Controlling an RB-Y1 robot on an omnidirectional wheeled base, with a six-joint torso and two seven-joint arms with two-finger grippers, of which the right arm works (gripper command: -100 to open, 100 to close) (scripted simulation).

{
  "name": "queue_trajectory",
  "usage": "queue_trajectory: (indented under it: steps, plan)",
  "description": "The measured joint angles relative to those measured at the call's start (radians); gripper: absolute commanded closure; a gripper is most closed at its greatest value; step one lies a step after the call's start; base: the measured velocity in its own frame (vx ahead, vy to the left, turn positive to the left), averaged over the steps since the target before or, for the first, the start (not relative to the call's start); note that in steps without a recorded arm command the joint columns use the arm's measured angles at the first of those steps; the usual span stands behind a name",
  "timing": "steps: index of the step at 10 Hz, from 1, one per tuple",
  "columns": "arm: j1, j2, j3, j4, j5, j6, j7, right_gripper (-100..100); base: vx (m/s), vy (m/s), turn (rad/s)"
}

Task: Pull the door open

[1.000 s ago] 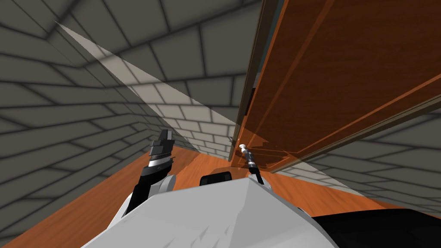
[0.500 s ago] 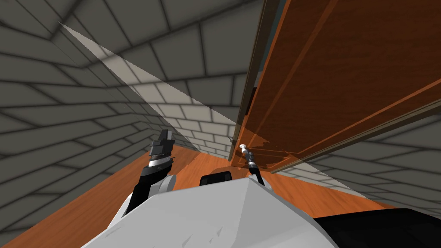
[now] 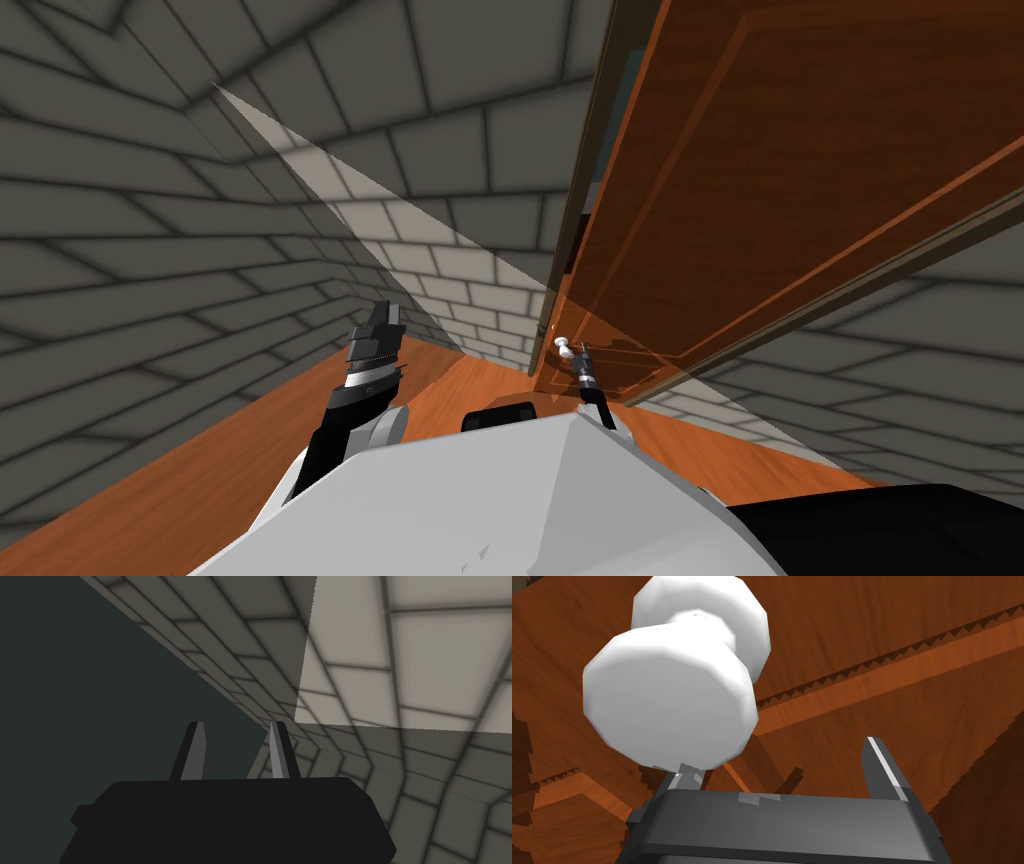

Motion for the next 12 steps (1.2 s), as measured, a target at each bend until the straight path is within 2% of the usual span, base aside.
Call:
queue_trajectory:
  steps: [1, 2, 4, 5, 7, 12]
  plan:
    - [-0.013, 0.001, 0.008, 0.03, -0.011, -0.009, -0.032, -100, -0.095, 0.01, 0.065]
    - [-0.002, 0.005, 0.013, 0.012, -0.025, -0.001, -0.059, -100, -0.079, -0.011, 0.055]
    - [-0.003, 0.015, 0.022, 0.007, -0.046, 0.01, -0.101, -100, -0.051, -0.001, 0.07]
    - [0.017, 0.02, 0.028, -0.031, -0.057, 0.028, -0.119, -100, -0.072, 0.017, 0.104]
    - [-0.006, 0.037, 0.049, -0.018, -0.074, 0.021, -0.169, -100, -0.047, 0.027, 0.053]
    - [-0.001, 0.054, 0.075, -0.048, -0.14, 0.031, -0.299, -100, -0.068, -0.013, 0.046]
